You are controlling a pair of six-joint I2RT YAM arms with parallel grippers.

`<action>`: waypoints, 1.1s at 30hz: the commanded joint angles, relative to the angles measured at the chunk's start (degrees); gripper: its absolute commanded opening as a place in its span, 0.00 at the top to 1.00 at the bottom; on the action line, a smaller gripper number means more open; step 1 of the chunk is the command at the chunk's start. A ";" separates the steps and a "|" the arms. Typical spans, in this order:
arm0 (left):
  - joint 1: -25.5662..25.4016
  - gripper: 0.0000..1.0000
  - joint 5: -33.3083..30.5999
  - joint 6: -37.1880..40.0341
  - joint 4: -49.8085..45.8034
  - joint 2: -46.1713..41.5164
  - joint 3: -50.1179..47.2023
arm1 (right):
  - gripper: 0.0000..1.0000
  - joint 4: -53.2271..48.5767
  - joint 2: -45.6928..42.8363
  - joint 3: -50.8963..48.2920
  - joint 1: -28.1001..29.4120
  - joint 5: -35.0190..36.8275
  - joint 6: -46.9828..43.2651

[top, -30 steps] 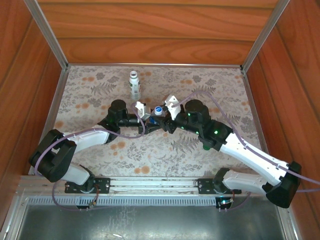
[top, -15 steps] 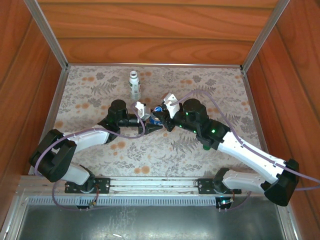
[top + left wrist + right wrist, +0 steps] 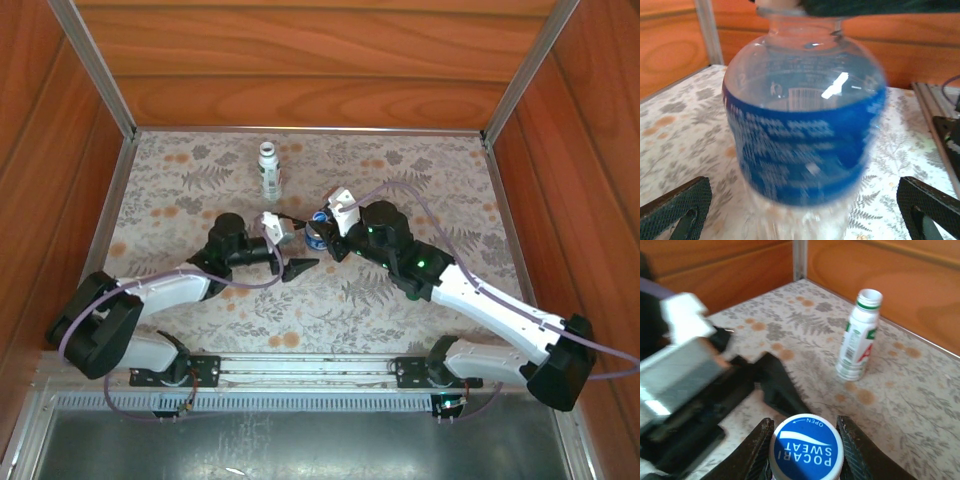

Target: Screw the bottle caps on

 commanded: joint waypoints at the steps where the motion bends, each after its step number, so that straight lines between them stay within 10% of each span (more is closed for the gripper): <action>1: 0.36 0.00 -7.23 -1.50 0.83 -2.31 -2.47 | 0.79 8.12 2.45 -1.90 -3.17 3.99 2.15; 12: 0.76 0.00 -7.94 -2.53 0.92 2.76 -1.84 | 0.77 32.65 23.37 1.03 -15.62 6.86 0.64; 33: 0.80 0.00 -6.29 -2.60 0.91 4.03 -1.73 | 0.74 37.15 53.22 23.15 -21.63 8.31 0.73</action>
